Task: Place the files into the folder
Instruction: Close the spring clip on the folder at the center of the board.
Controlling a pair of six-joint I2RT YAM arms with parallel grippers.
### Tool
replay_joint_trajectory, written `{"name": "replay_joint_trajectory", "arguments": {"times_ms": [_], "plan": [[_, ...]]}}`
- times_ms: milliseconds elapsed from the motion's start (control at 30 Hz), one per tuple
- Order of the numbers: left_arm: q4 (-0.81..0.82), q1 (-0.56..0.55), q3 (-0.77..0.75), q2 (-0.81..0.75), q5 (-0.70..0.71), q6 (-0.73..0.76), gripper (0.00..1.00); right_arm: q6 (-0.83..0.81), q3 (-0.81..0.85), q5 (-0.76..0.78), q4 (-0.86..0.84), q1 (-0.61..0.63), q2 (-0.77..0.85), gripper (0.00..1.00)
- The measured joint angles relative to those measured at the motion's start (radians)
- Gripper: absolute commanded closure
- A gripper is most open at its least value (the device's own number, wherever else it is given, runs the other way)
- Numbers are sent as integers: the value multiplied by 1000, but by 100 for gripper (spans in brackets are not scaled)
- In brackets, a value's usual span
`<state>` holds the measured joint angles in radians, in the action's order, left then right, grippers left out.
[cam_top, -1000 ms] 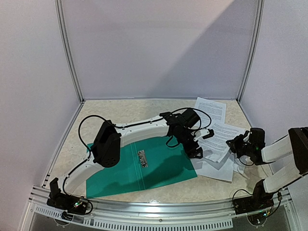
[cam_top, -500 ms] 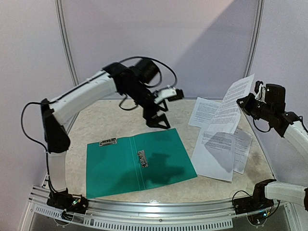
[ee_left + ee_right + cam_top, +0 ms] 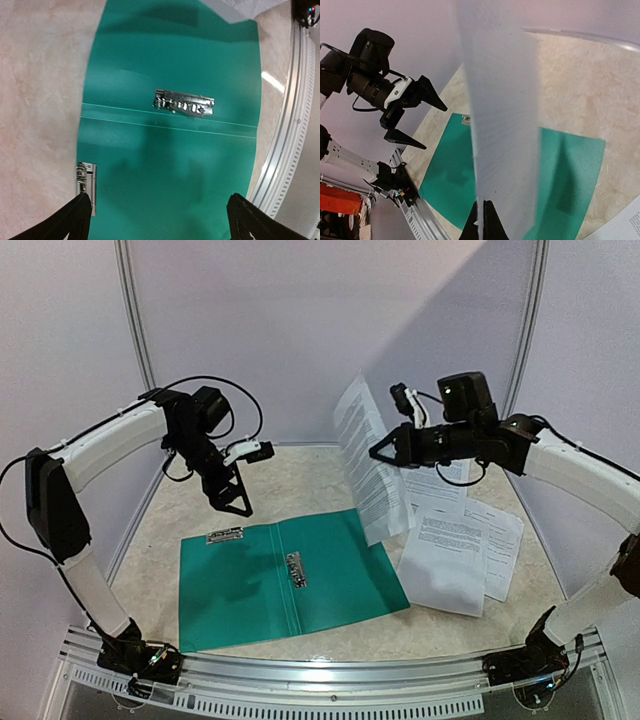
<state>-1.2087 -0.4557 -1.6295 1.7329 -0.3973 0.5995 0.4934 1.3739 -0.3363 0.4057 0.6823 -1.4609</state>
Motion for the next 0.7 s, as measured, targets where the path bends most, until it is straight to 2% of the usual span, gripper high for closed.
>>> {"name": "replay_joint_trajectory", "arguments": {"times_ms": [267, 467, 533, 600, 700], "plan": [[47, -34, 119, -1, -54, 9, 5, 86, -205, -153, -78, -15, -29, 100], [163, -206, 174, -1, 14, -19, 6, 171, -380, -235, -169, -79, -62, 100], [194, -258, 184, 4, 50, -29, 10, 183, -423, -246, -188, -109, -90, 100], [225, -301, 187, 19, 88, -40, 18, 183, -448, -249, -195, -129, -126, 100], [257, -328, 187, 63, 132, -49, 39, 180, -460, -254, -200, -137, -173, 100]]}}
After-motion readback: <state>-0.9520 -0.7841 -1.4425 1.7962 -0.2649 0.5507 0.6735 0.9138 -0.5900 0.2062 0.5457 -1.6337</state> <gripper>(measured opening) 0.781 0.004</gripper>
